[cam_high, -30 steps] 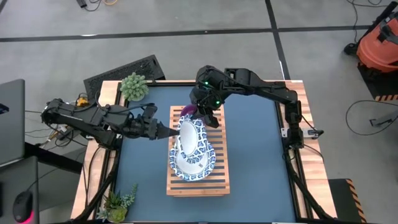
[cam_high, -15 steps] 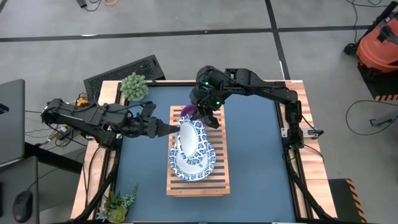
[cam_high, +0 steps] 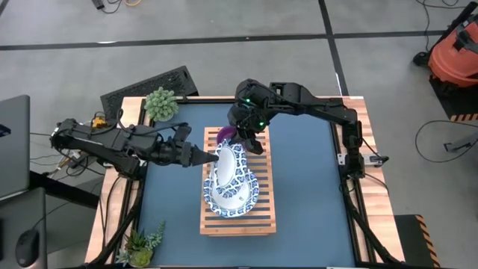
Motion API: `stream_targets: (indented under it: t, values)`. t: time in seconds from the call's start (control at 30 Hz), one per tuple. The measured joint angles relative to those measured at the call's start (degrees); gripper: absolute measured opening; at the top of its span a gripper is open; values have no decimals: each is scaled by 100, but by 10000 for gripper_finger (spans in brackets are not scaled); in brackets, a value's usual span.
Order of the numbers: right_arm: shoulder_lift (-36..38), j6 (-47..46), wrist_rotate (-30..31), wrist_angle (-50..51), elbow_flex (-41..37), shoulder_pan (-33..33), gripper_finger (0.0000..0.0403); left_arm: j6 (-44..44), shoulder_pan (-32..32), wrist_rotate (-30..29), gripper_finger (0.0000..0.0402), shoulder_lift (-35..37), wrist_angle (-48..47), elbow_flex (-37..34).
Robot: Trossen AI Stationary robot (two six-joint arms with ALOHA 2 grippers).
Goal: Place and stack bowls onto a shelf
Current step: Stack the big white and blue bowl on top of the big white and blue bowl
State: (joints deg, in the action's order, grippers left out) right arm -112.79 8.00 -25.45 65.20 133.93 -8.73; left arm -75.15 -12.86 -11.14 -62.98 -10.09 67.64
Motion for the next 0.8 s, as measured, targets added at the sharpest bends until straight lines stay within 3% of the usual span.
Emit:
stream_targets:
  t: [0.13,0.43,0.8]
  values:
    - [0,-1,6,-29,0,0,24,-368,101,161,104,7,-204,0]
    - [-4,-40,17,-34,0,7,24,-383,201,254,8,7,-249,0]
    - [2,-198,-12,-133,0,9,38,-53,201,118,0,7,251,0]
